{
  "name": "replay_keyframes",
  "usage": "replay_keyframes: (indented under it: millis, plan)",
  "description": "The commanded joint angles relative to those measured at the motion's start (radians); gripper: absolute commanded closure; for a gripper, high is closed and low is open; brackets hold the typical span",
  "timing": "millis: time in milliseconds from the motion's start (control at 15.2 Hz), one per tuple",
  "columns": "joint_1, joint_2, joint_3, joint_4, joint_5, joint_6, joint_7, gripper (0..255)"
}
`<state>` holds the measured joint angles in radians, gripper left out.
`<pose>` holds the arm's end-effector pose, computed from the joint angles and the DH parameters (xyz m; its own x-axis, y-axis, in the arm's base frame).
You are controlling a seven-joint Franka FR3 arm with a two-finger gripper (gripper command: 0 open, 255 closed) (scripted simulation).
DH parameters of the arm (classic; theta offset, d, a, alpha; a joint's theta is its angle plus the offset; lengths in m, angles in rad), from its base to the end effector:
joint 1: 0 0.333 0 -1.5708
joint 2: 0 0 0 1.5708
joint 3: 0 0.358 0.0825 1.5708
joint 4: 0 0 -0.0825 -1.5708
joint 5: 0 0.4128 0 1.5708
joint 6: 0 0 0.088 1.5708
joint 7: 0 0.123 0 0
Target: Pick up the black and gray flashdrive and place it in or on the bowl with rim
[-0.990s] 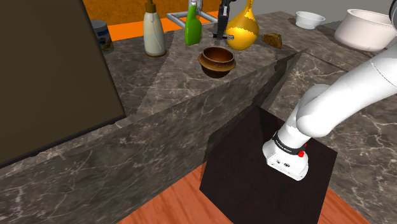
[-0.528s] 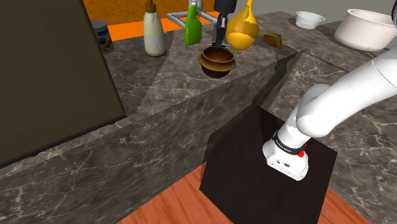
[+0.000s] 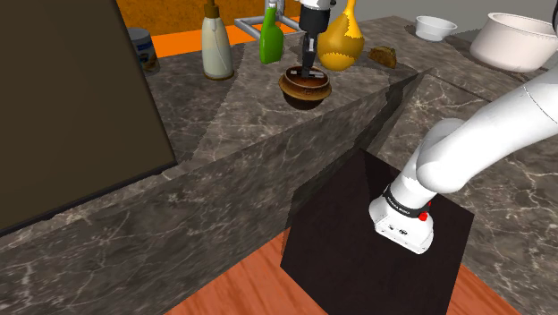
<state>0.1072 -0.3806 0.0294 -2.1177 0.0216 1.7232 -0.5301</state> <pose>0.4459 0.0655 0.5848 0.7893 0.6140 -0.0069 0.6139 -0.7893 -0.0161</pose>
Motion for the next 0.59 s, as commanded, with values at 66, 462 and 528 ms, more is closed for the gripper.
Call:
replay_keyframes:
  millis: [66,462,528]
  plan:
    - [0.0,0.0,0.0,-0.001,0.0,0.001,0.0,255]
    - [0.0,0.0,0.0,-0.001,0.0,0.001,0.0,0]
    - [0.0,0.0,0.0,-0.001,0.0,0.001,0.0,0]
